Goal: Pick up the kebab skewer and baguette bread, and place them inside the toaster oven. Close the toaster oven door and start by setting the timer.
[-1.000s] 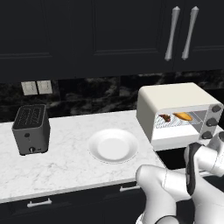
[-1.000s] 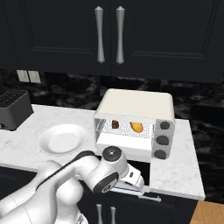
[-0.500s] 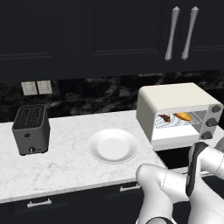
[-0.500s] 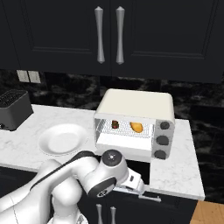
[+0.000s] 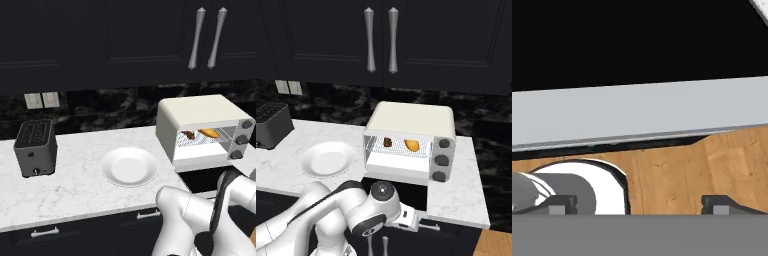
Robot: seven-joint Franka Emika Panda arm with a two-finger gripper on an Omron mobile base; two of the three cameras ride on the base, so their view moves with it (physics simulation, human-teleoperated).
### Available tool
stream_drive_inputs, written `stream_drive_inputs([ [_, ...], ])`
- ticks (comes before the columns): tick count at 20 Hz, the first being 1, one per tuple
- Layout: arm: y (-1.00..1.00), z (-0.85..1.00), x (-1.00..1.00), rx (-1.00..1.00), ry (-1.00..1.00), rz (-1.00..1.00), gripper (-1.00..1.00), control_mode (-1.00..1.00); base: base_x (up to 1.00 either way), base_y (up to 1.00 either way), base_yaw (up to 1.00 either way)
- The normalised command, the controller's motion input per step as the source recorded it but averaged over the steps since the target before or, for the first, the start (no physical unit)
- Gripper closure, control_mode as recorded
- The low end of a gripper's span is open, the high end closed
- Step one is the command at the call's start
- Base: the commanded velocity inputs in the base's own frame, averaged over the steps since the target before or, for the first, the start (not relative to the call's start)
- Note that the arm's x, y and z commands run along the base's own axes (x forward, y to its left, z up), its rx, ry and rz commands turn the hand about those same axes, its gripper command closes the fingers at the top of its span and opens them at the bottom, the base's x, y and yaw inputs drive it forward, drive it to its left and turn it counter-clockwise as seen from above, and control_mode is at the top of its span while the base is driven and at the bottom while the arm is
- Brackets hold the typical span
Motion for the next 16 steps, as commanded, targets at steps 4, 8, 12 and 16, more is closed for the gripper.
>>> stream_drive_inputs([
  [4,-0.01,-0.72,0.2,0.0,0.0,0.1,-1.0,-1.0,0.0,0.0,0.0],
  [8,-0.05,-0.56,0.0,0.02,0.0,0.12,-1.0,-1.0,0.0,0.0,0.0],
  [12,0.0,-0.14,0.33,0.03,0.0,0.07,-1.0,-1.0,0.0,0.0,0.0],
  [16,0.0,-0.04,0.39,0.04,0.0,0.04,-1.0,-1.0,0.0,0.0,0.0],
])
